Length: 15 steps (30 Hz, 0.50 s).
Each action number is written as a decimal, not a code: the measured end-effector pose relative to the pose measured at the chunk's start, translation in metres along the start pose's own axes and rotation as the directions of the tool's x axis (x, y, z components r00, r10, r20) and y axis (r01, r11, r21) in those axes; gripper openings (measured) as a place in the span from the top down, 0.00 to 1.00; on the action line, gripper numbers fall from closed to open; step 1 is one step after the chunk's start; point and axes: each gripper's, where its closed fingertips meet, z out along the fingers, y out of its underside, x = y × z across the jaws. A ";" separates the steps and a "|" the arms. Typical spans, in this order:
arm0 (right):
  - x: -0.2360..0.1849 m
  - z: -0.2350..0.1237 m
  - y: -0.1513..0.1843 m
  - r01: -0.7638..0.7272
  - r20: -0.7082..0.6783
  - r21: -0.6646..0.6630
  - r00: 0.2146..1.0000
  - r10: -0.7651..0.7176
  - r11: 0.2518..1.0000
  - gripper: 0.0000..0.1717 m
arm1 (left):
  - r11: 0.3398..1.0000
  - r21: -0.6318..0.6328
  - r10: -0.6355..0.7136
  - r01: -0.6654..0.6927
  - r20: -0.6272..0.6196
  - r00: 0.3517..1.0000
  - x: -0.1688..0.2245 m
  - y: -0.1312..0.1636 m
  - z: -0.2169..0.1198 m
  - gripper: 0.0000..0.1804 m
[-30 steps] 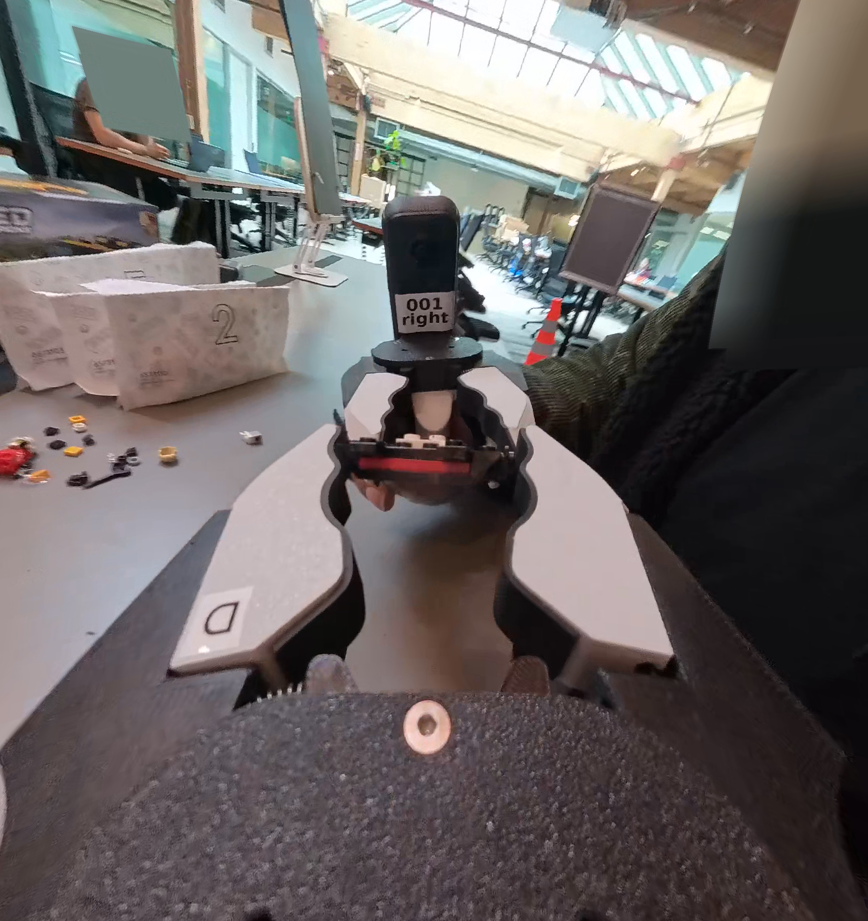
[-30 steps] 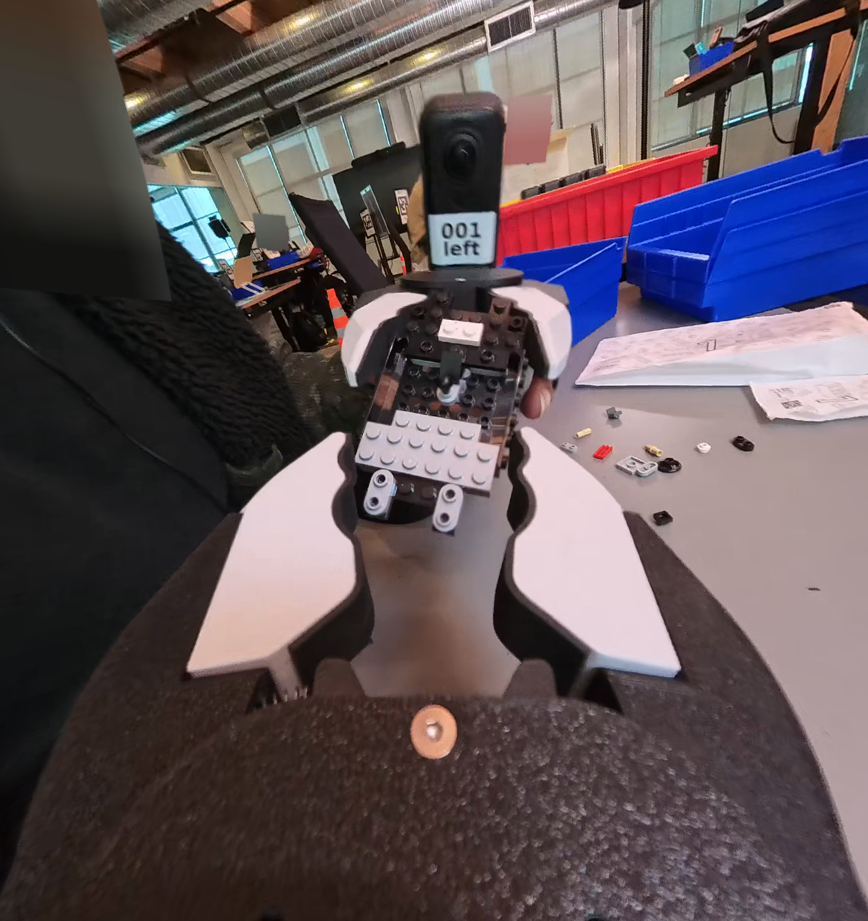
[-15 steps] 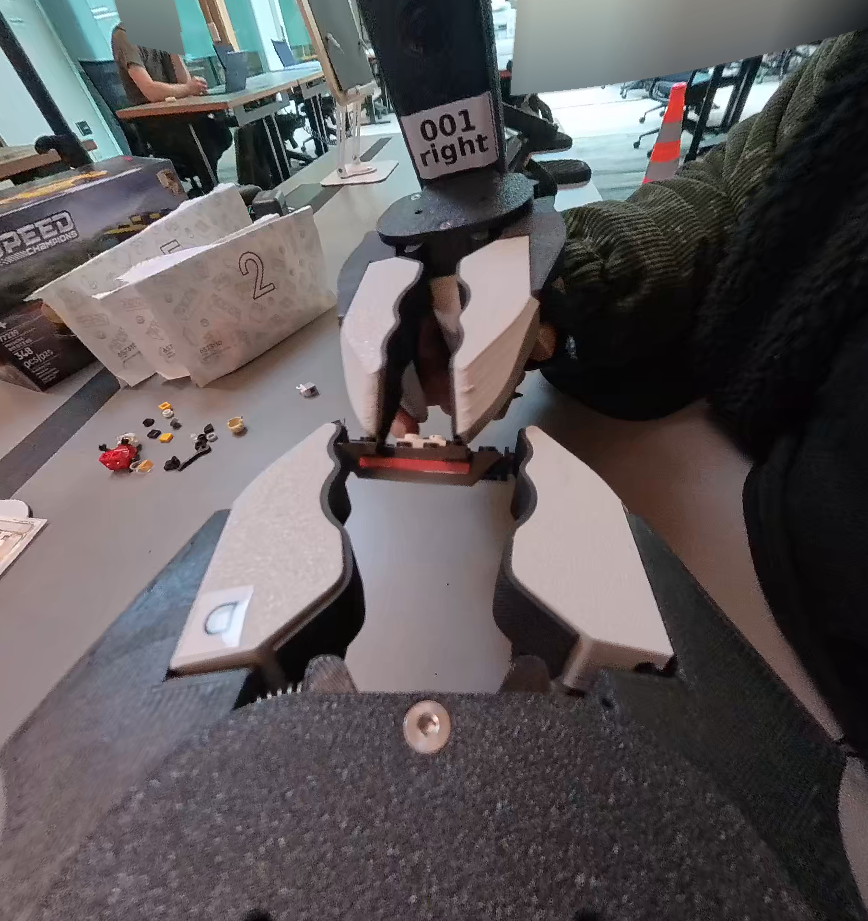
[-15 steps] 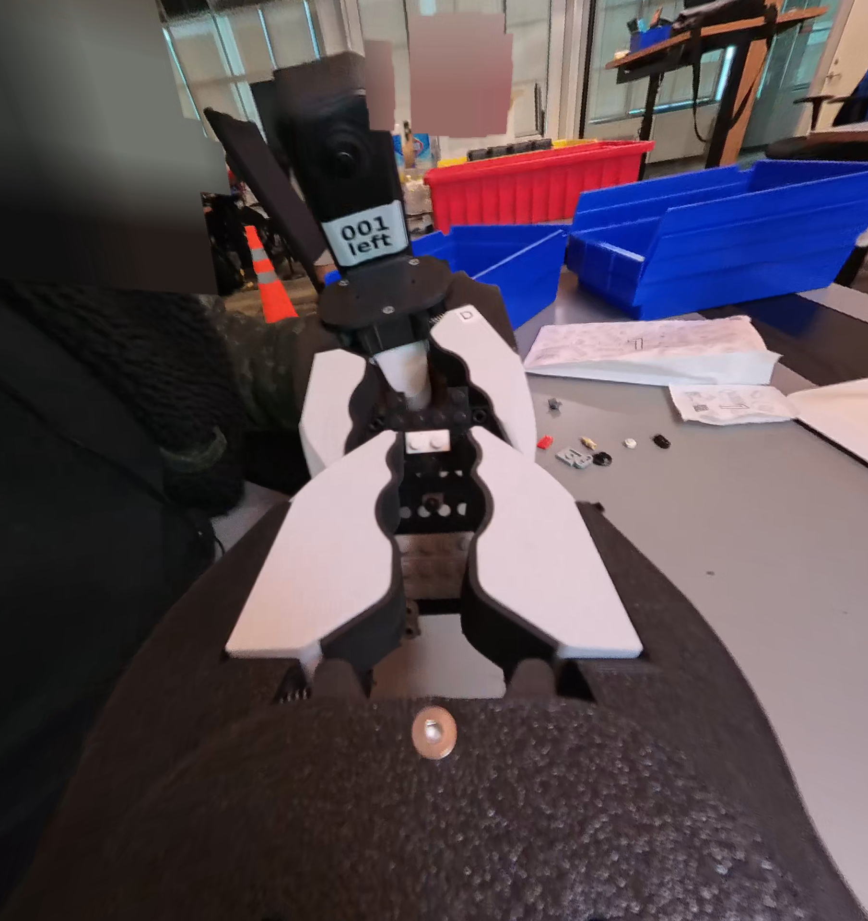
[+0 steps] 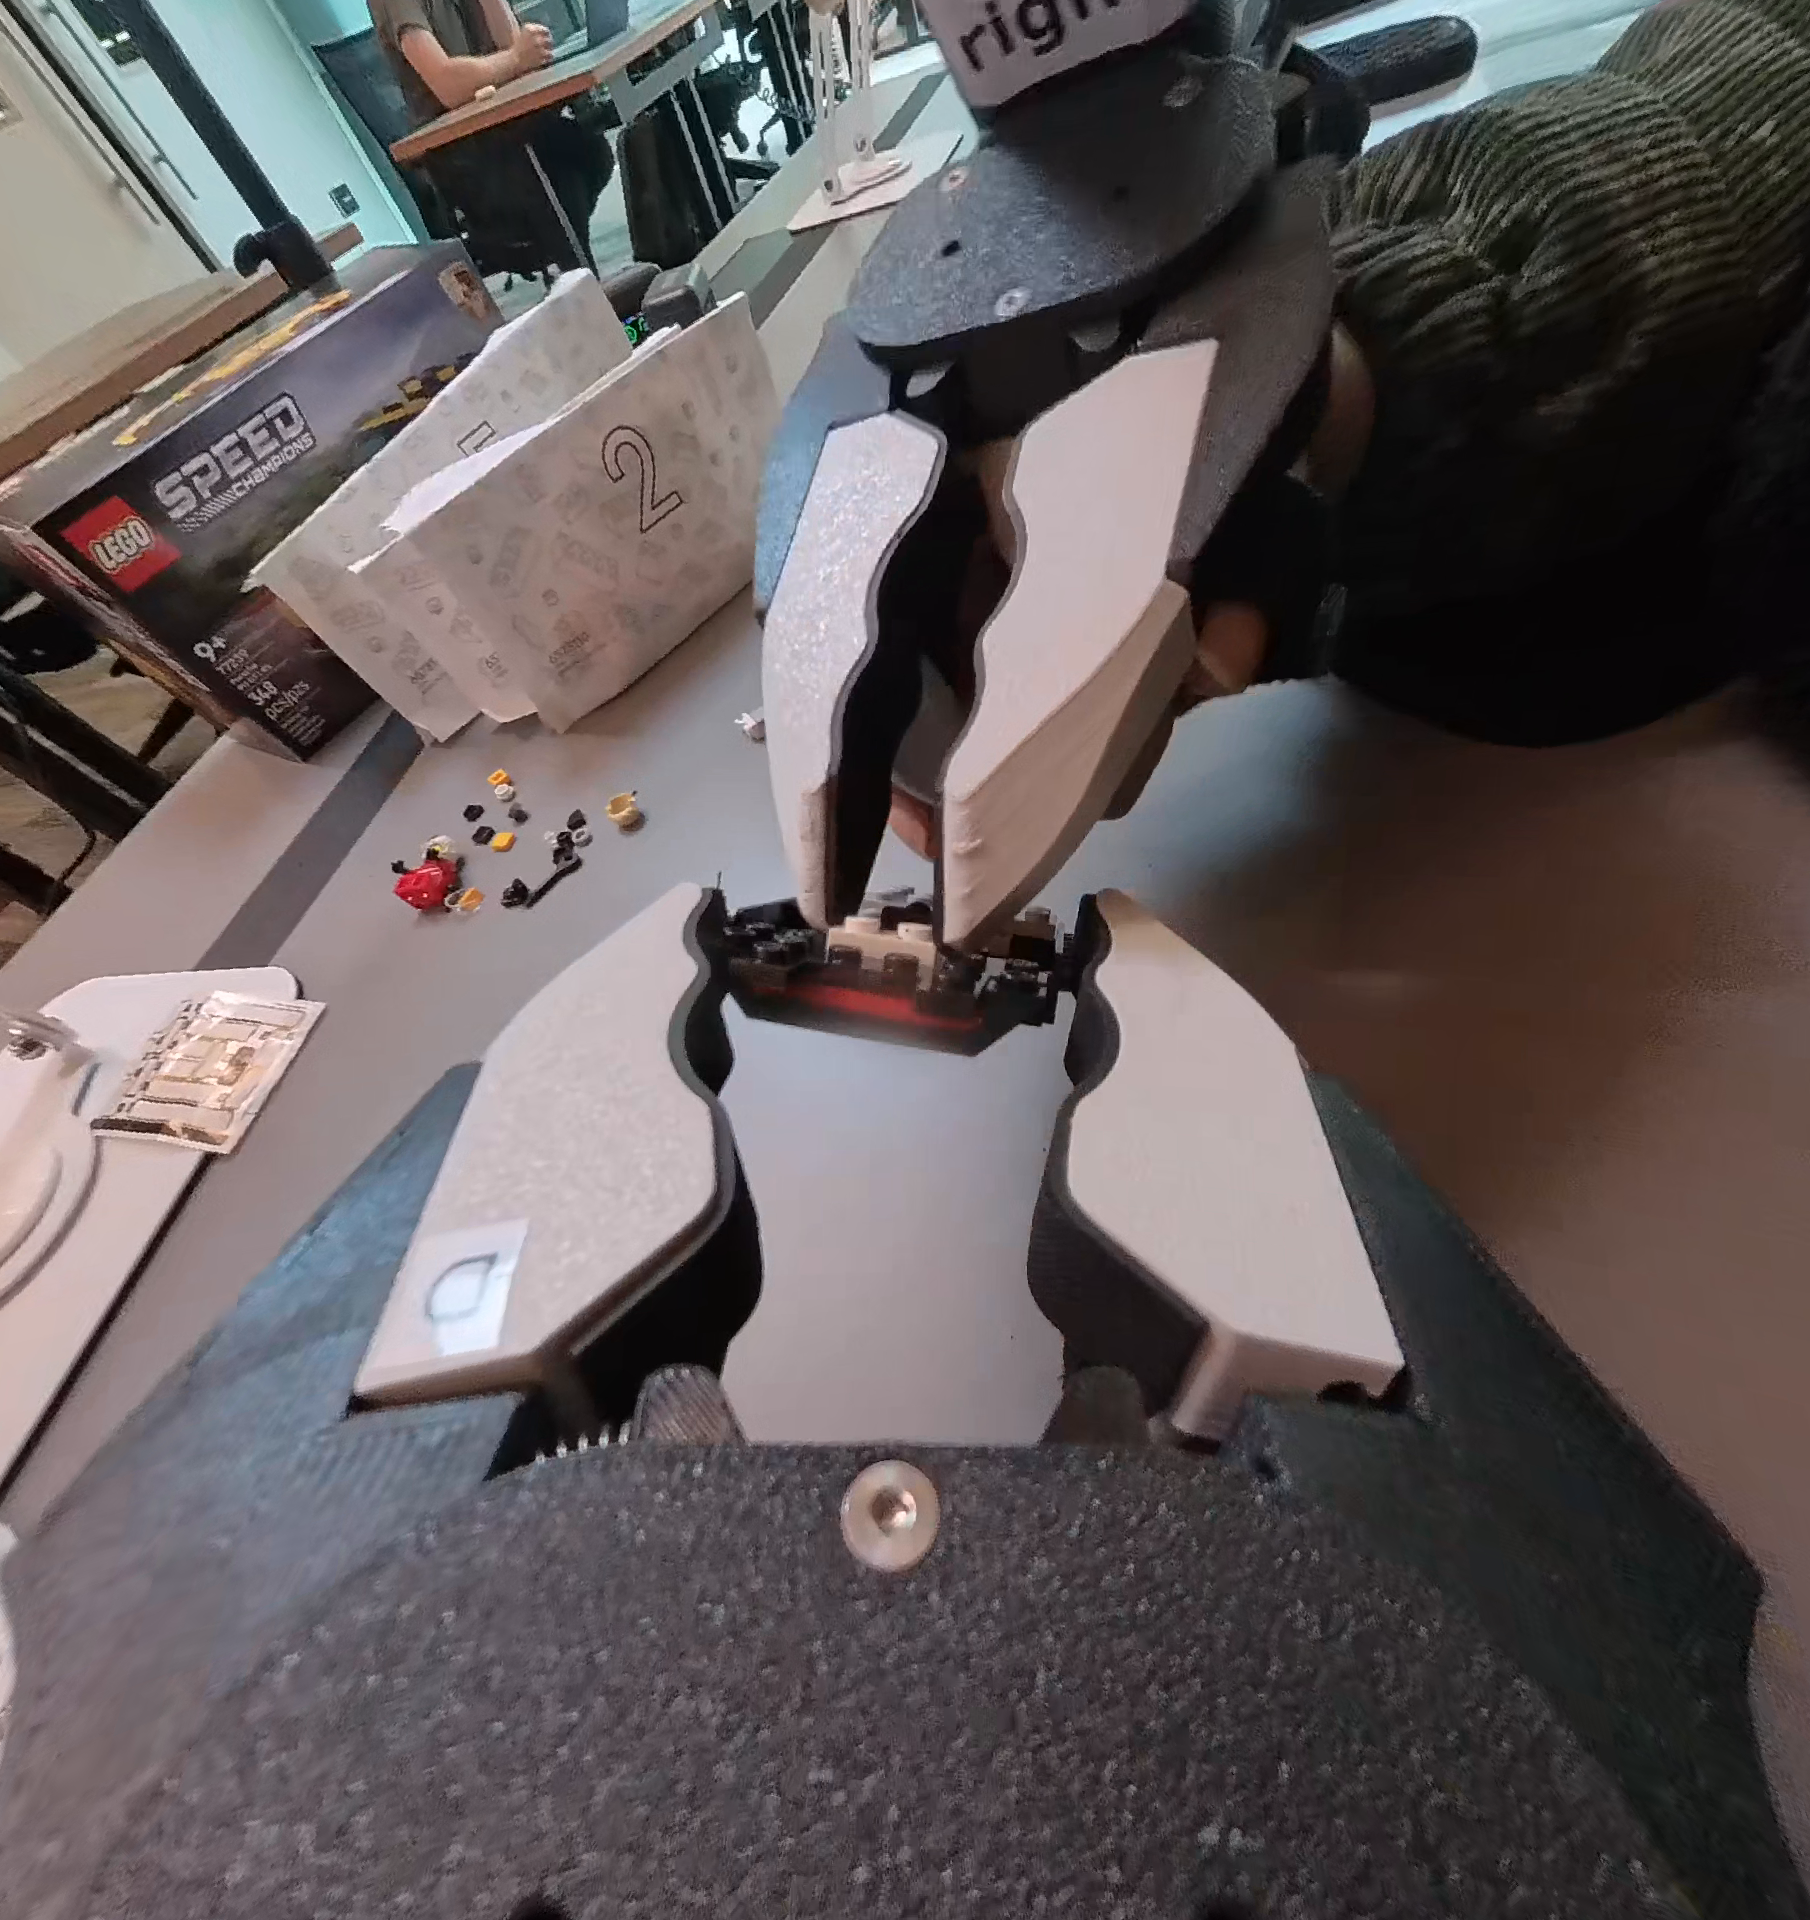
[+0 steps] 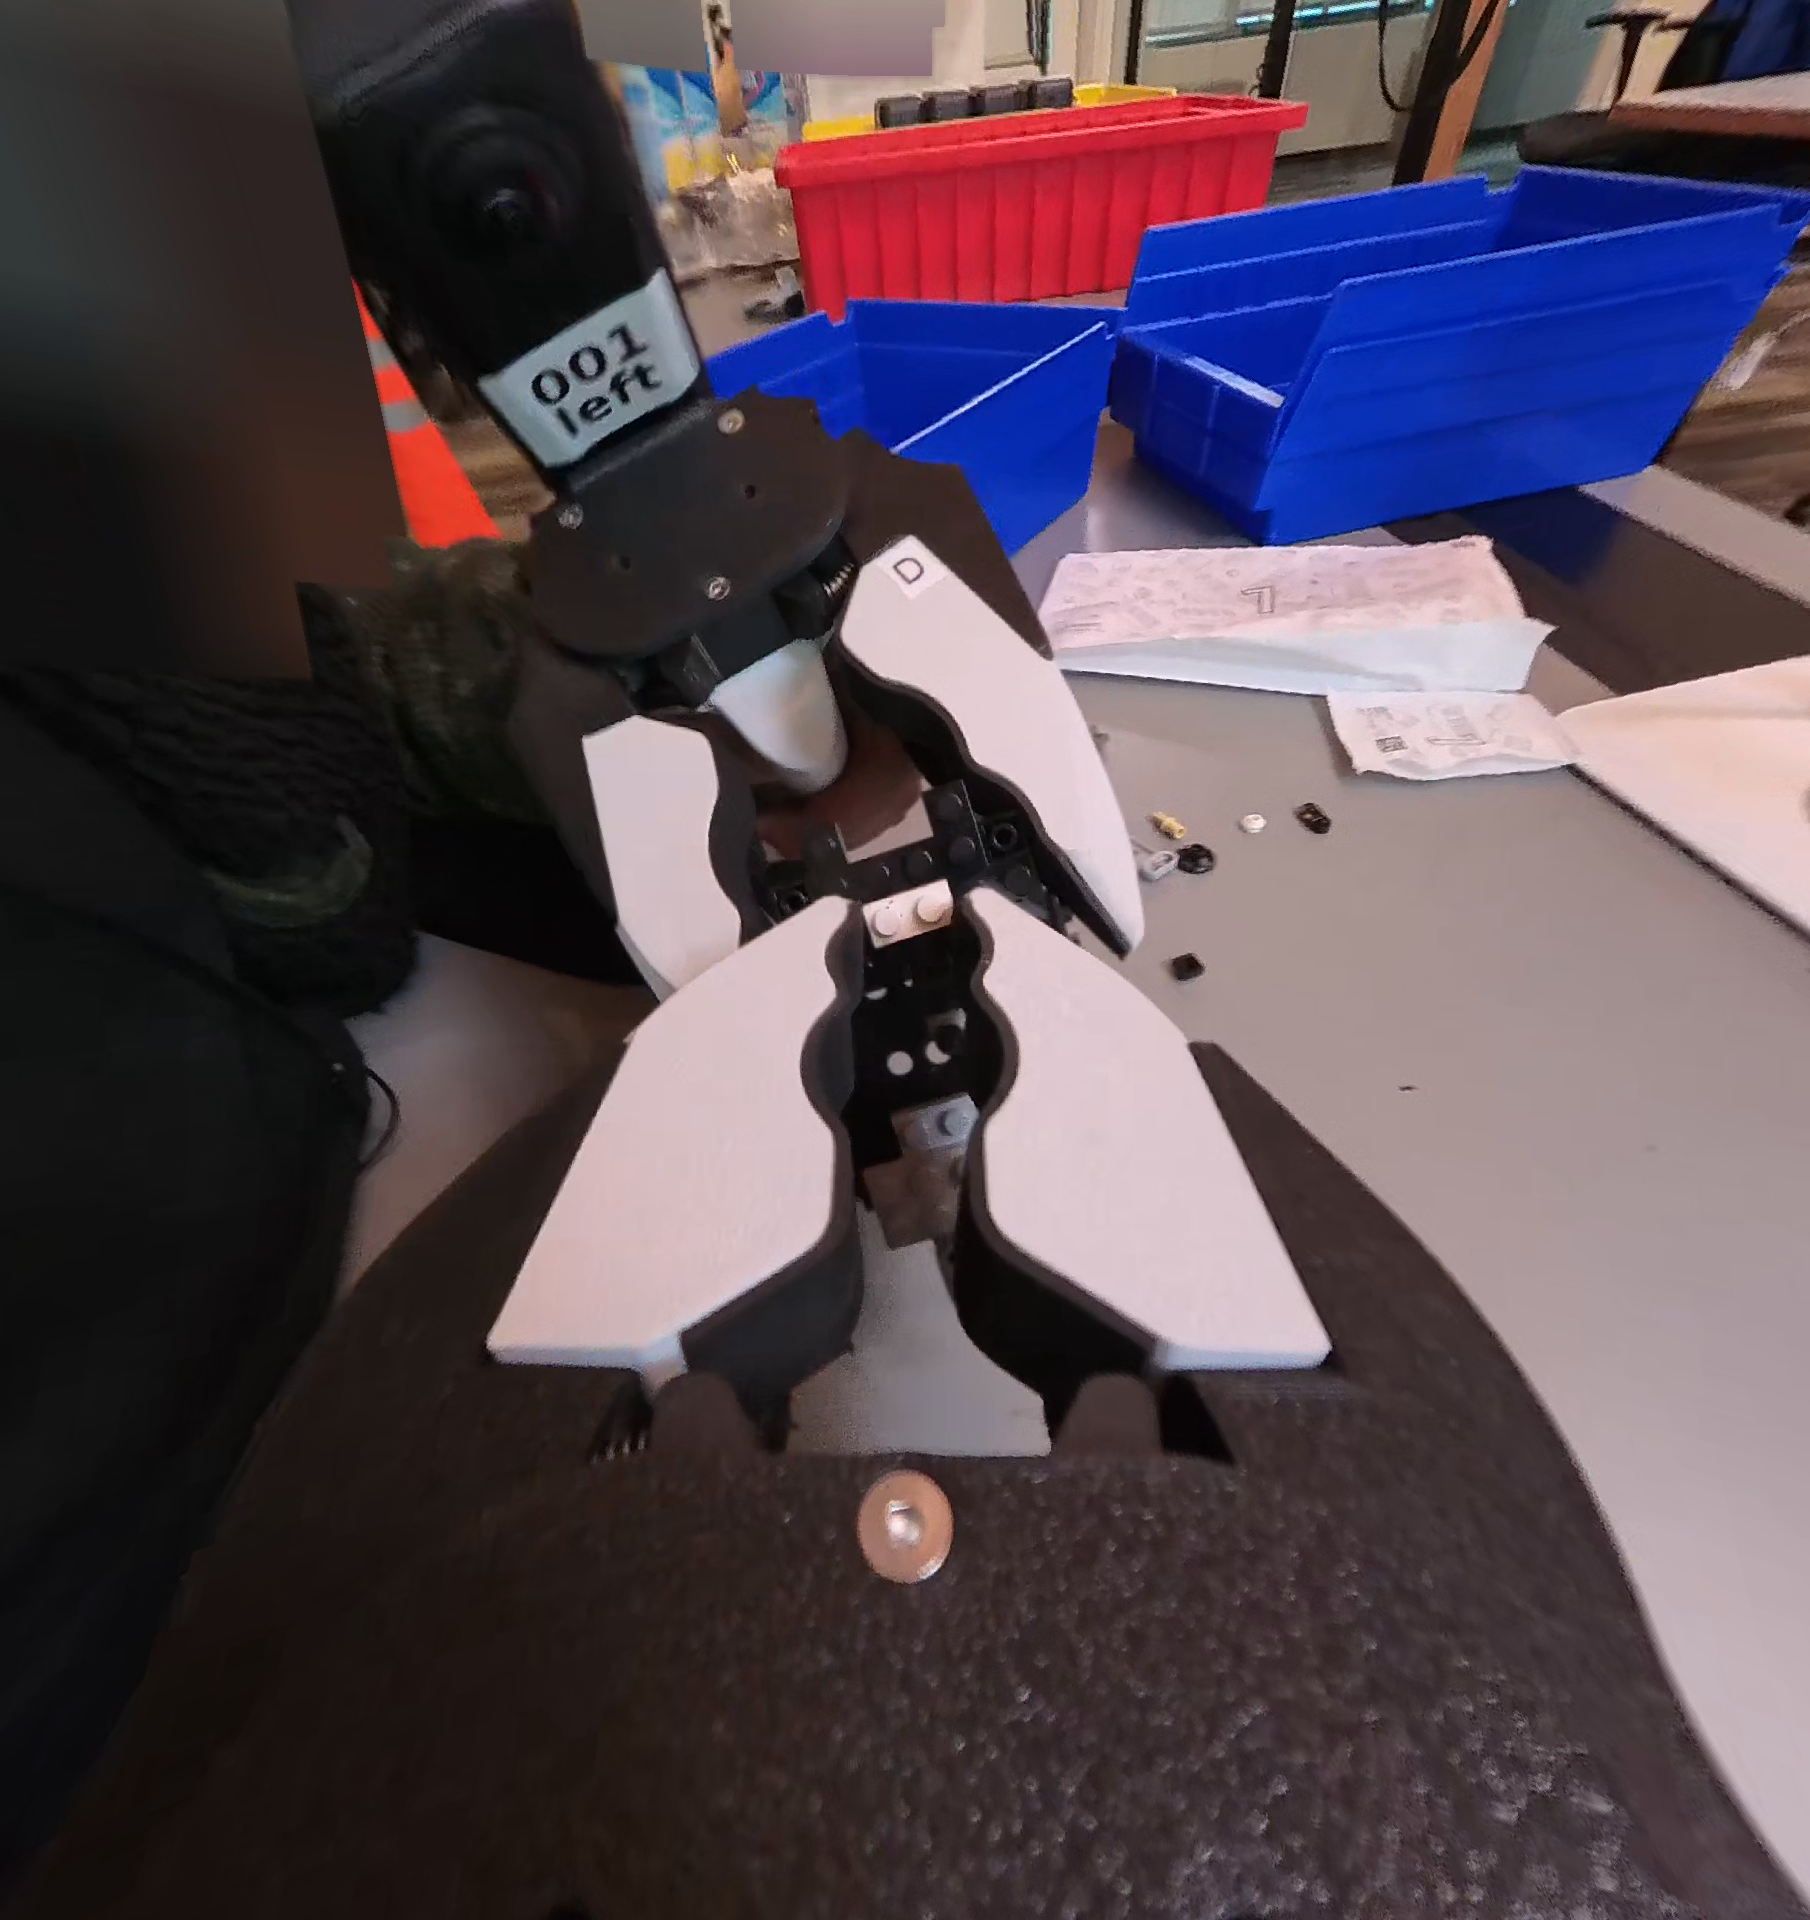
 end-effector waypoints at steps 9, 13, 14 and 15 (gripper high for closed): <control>0.005 -0.002 0.003 -0.070 0.007 0.014 0.998 0.069 0.997 0.91 | 0.996 -0.064 0.067 -0.064 0.042 0.997 0.000 0.008 0.004 0.65; 0.006 -0.003 0.006 -0.081 0.015 0.030 0.997 0.081 0.996 0.91 | 0.996 -0.075 0.050 -0.047 0.031 0.998 0.002 0.011 0.006 0.65; 0.006 -0.004 0.005 -0.089 0.024 0.035 0.996 0.088 0.995 0.91 | 0.997 -0.074 0.039 -0.038 0.026 0.999 0.002 0.011 0.006 0.65; 0.005 -0.006 0.005 -0.100 0.040 0.044 0.994 0.098 0.994 0.92 | 0.997 -0.071 0.030 -0.029 0.019 0.999 0.003 0.011 0.007 0.65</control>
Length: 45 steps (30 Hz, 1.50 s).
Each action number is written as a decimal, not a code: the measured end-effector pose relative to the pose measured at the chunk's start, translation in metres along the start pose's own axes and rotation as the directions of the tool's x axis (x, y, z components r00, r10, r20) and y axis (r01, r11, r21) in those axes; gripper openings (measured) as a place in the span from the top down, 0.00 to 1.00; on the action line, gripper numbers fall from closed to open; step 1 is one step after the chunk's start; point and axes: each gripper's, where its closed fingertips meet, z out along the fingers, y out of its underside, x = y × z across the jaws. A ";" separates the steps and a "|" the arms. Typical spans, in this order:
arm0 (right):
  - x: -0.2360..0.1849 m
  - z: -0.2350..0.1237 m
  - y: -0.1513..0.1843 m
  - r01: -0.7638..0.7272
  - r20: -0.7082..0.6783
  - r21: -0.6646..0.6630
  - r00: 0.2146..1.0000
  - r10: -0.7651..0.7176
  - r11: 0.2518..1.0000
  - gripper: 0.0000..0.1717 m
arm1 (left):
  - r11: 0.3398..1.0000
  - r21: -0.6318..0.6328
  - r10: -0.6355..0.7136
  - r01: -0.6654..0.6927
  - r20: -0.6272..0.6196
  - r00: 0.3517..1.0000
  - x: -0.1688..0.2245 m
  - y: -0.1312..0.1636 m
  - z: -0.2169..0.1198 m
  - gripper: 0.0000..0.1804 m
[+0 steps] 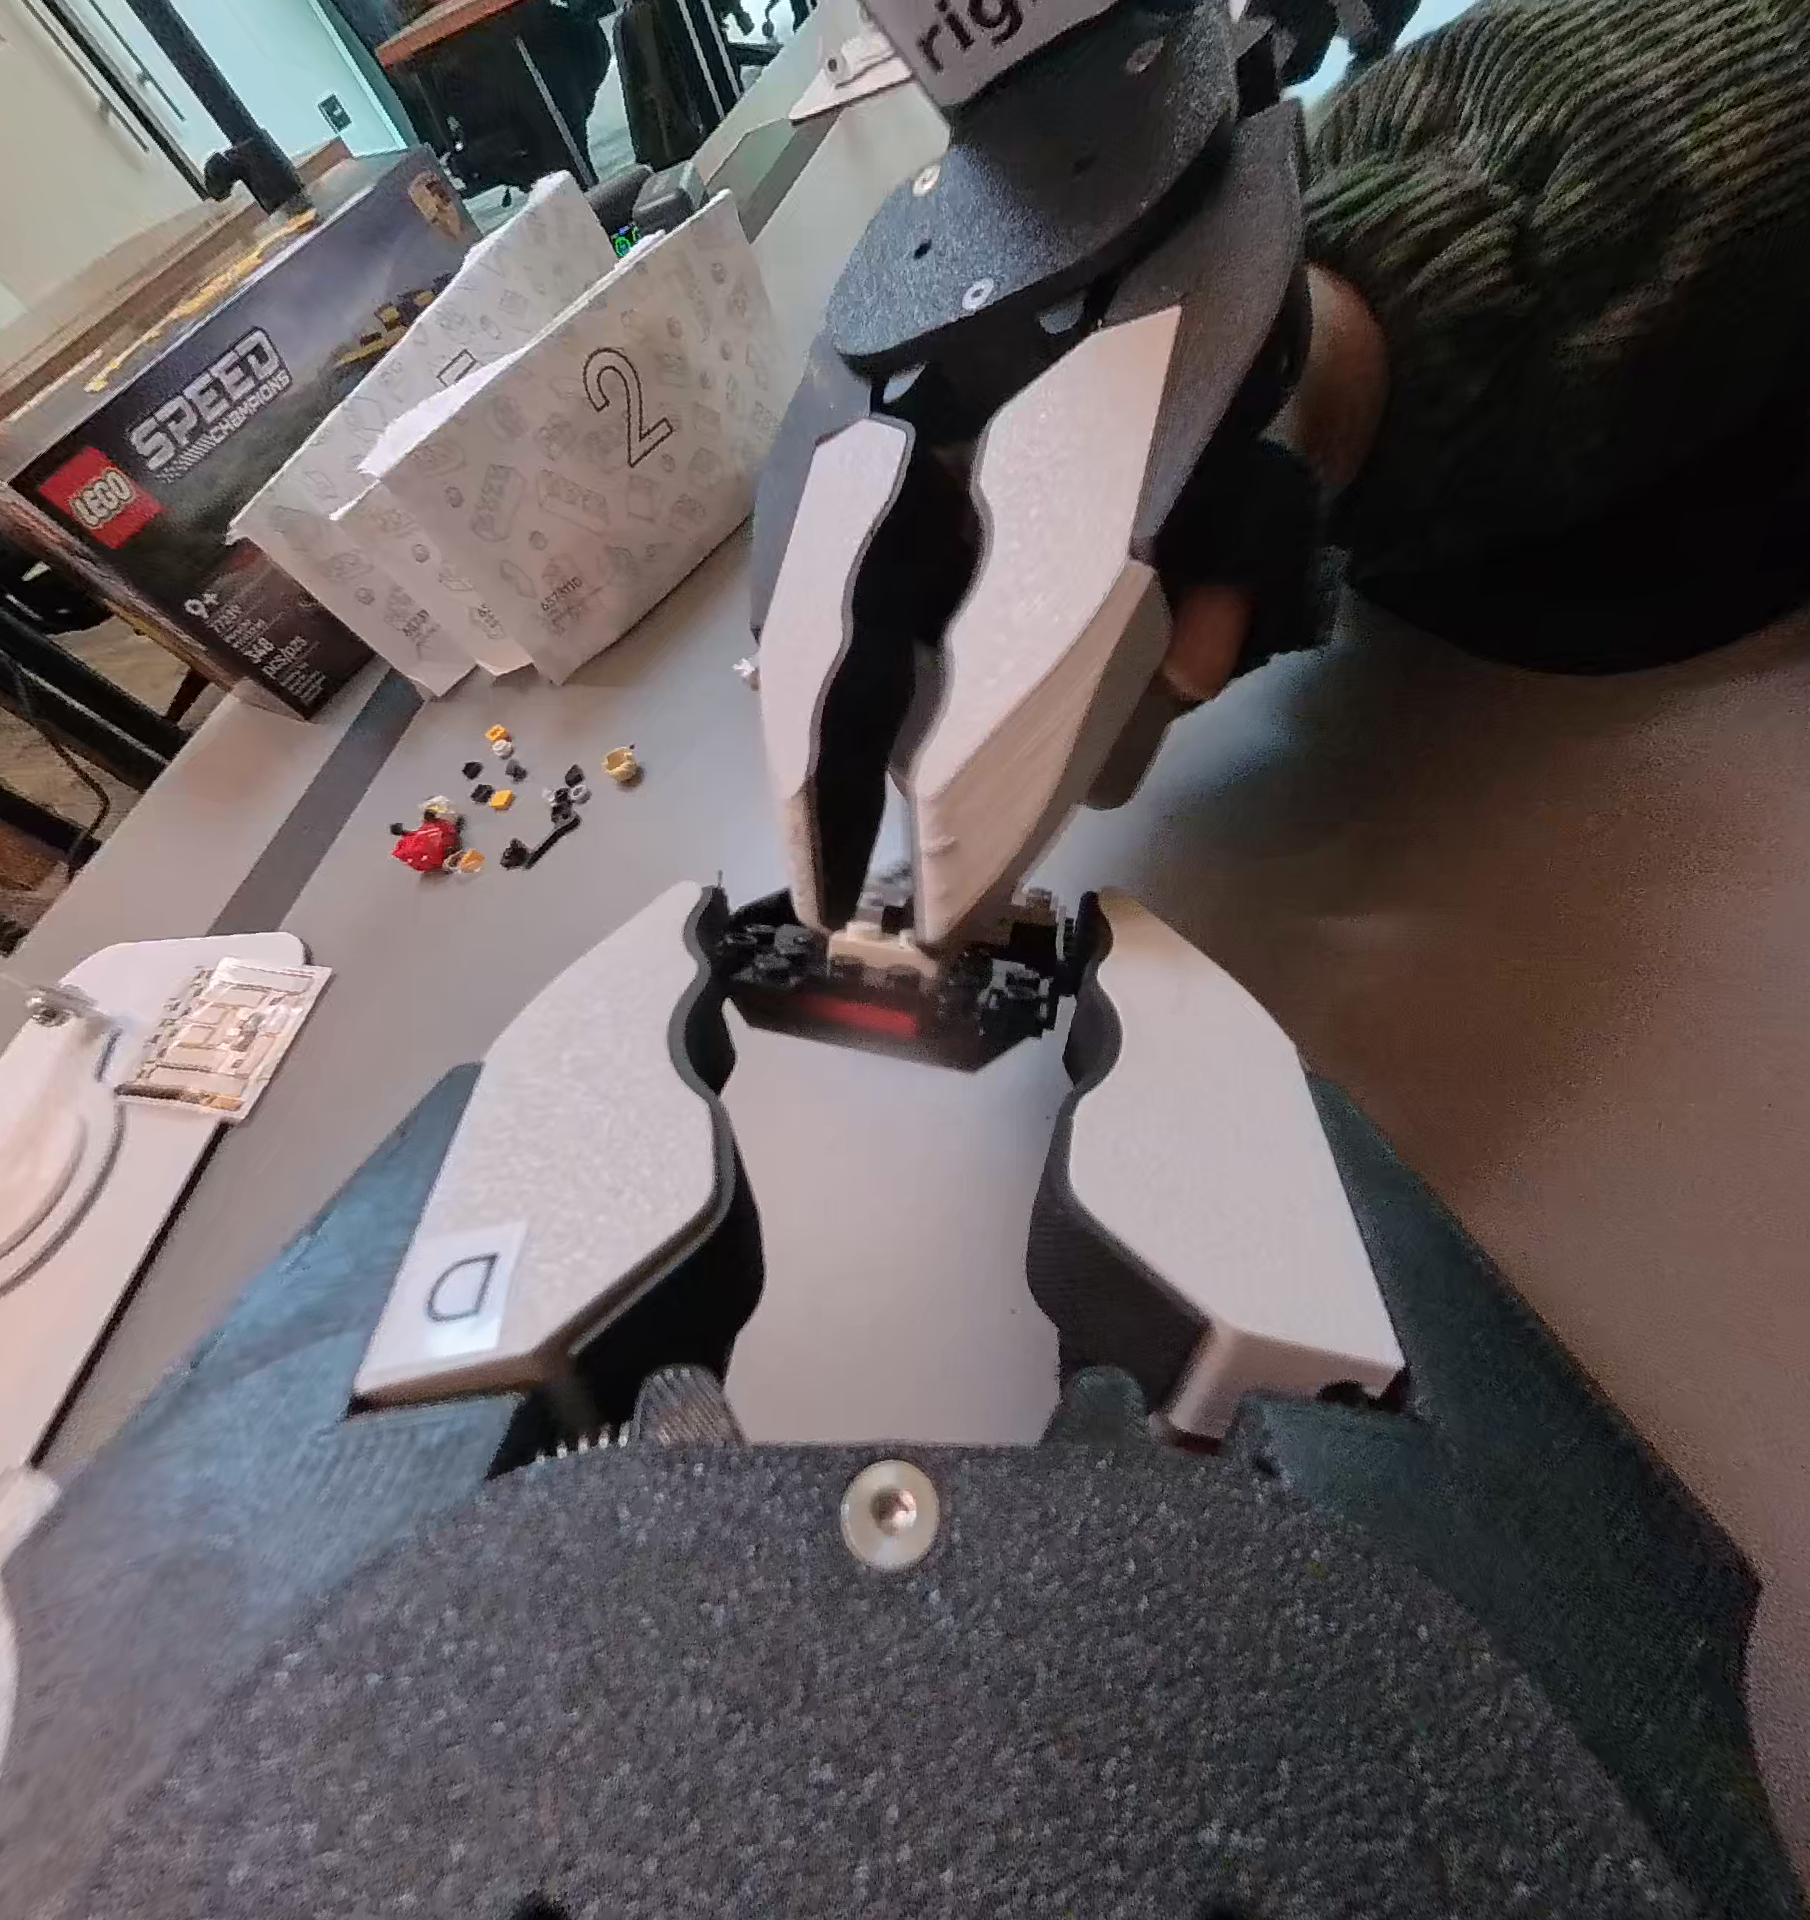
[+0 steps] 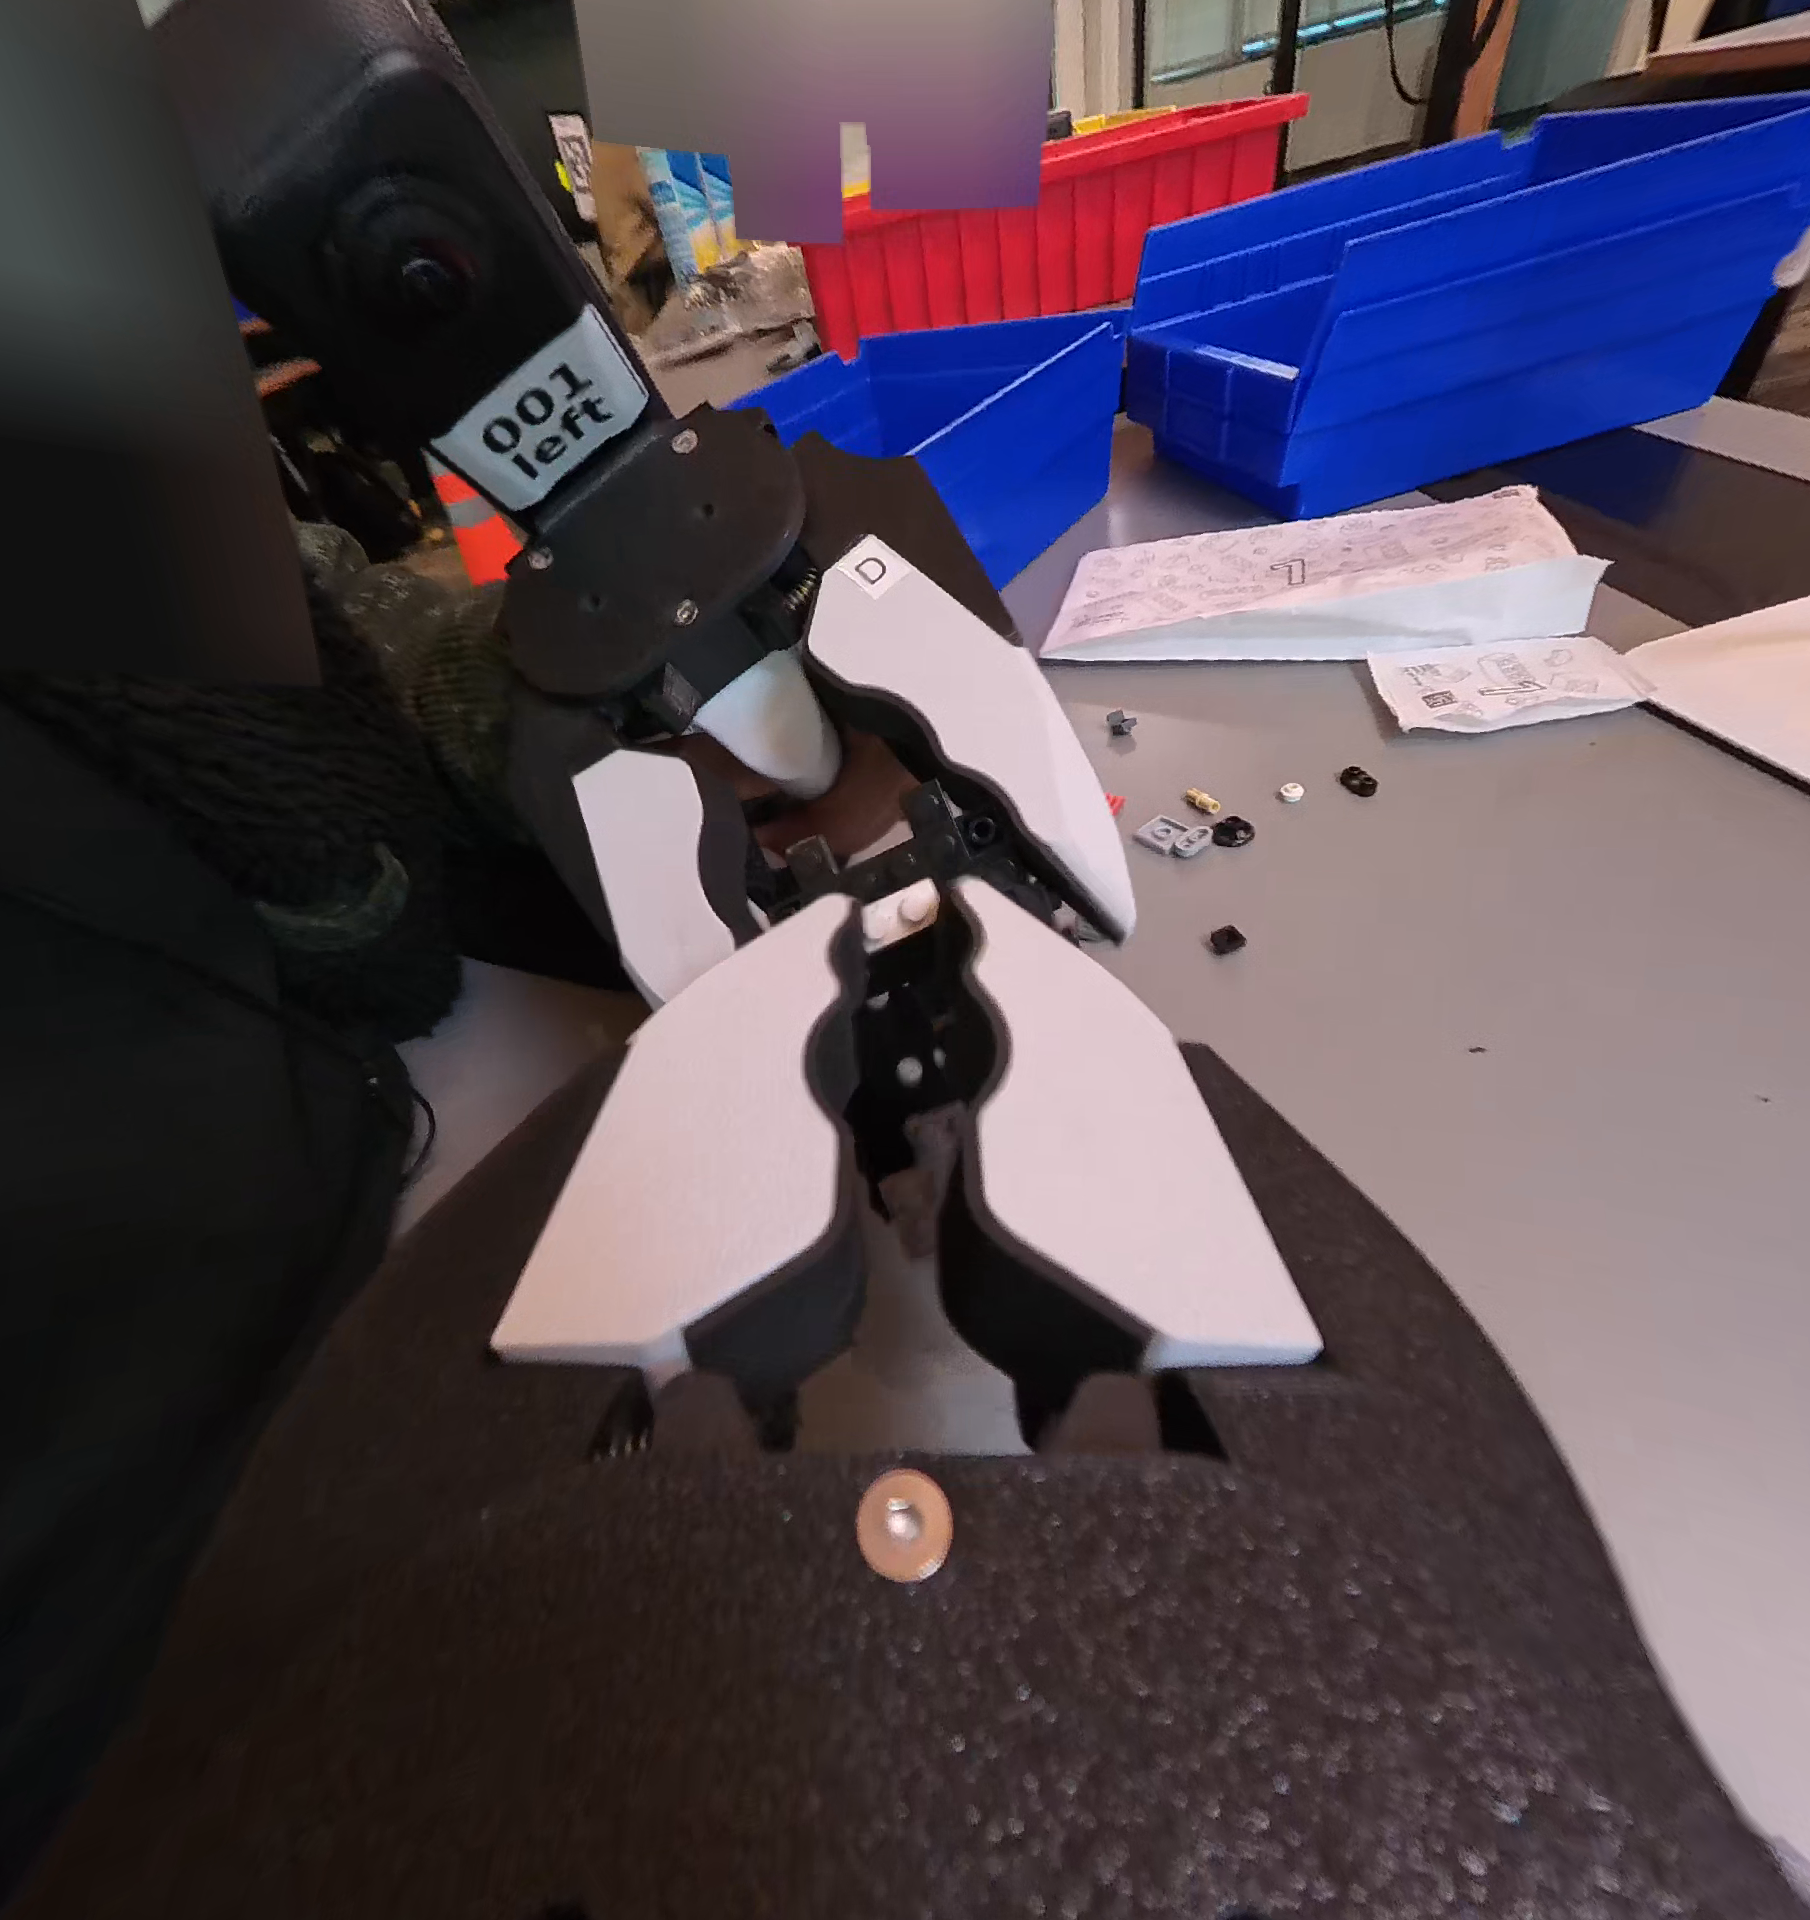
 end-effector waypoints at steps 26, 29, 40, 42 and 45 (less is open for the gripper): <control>0.013 0.016 0.017 -0.191 -0.065 -0.056 0.980 0.188 0.980 0.74 | 0.947 -0.274 0.233 -0.168 0.224 0.946 -0.034 0.031 0.004 0.65; 0.022 0.022 0.025 -0.118 -0.188 -0.104 0.977 0.097 0.987 0.73 | 0.951 -0.280 0.198 -0.131 0.226 0.954 -0.034 0.031 0.006 0.65; 0.024 0.022 0.035 -0.113 -0.189 -0.158 0.979 0.082 0.981 0.86 | 0.946 -0.309 0.176 -0.101 0.226 0.958 -0.032 0.041 0.011 0.65; 0.024 0.019 0.035 -0.129 -0.166 -0.156 0.981 0.102 0.979 0.87 | 0.958 -0.278 0.134 -0.071 0.216 0.967 -0.030 0.039 0.011 0.66; 0.024 0.017 0.034 -0.120 -0.160 -0.150 0.983 0.095 0.981 0.89 | 0.969 -0.245 0.064 -0.013 0.200 0.978 -0.031 0.039 0.009 0.66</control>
